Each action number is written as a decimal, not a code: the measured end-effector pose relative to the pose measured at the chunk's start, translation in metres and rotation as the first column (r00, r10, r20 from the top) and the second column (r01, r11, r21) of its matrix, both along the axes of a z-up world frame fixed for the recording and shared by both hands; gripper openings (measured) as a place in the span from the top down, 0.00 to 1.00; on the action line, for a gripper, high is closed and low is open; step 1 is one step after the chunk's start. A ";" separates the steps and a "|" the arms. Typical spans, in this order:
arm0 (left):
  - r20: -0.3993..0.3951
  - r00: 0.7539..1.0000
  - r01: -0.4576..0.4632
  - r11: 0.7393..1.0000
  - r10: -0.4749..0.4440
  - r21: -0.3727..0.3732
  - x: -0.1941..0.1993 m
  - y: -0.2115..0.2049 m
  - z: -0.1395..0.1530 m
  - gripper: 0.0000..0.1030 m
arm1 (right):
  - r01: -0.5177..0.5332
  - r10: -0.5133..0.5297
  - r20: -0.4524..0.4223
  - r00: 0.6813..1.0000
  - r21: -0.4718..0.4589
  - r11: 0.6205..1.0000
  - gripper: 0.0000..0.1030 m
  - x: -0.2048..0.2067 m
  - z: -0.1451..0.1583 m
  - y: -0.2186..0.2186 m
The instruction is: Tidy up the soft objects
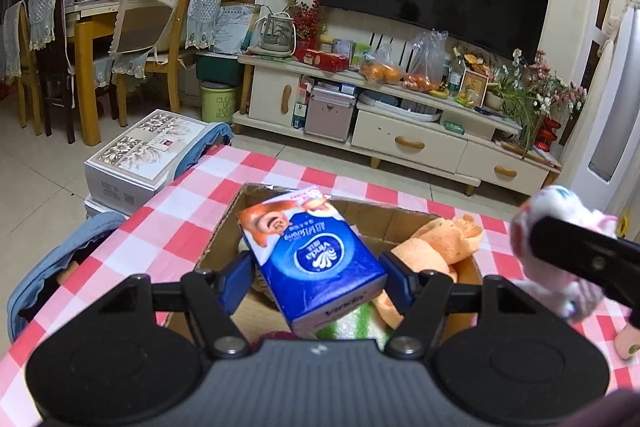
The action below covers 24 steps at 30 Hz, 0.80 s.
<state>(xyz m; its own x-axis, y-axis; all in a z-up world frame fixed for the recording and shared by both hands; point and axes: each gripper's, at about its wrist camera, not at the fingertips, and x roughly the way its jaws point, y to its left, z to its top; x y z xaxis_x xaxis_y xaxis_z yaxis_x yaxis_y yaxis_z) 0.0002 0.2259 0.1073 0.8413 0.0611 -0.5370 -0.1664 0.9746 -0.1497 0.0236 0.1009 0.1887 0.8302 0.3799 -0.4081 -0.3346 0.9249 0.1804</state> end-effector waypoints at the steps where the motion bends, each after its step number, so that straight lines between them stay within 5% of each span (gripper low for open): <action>1: -0.006 1.000 -0.001 1.000 0.001 0.002 0.002 0.001 -0.001 0.34 | 0.001 -0.001 -0.007 1.000 0.002 1.000 0.16 0.003 -0.002 0.002; 9: -0.061 0.998 0.007 1.000 -0.006 0.006 0.011 0.000 -0.015 0.34 | -0.011 0.012 -0.056 0.998 0.026 1.000 0.13 0.020 -0.011 0.017; 13: -0.076 0.997 0.012 1.000 -0.011 0.011 0.013 -0.002 -0.018 0.32 | -0.023 0.024 -0.063 0.998 0.025 0.999 0.03 0.024 -0.012 0.023; 19: -0.052 0.998 0.018 0.999 -0.017 0.027 0.007 -0.006 -0.009 0.04 | 0.037 -0.035 -0.027 0.999 0.065 0.997 0.03 0.015 -0.002 0.006; 24: 0.023 1.000 0.019 0.999 -0.020 0.041 -0.007 -0.008 0.008 0.01 | 0.150 -0.151 0.000 0.989 0.098 0.984 0.02 -0.004 0.006 -0.023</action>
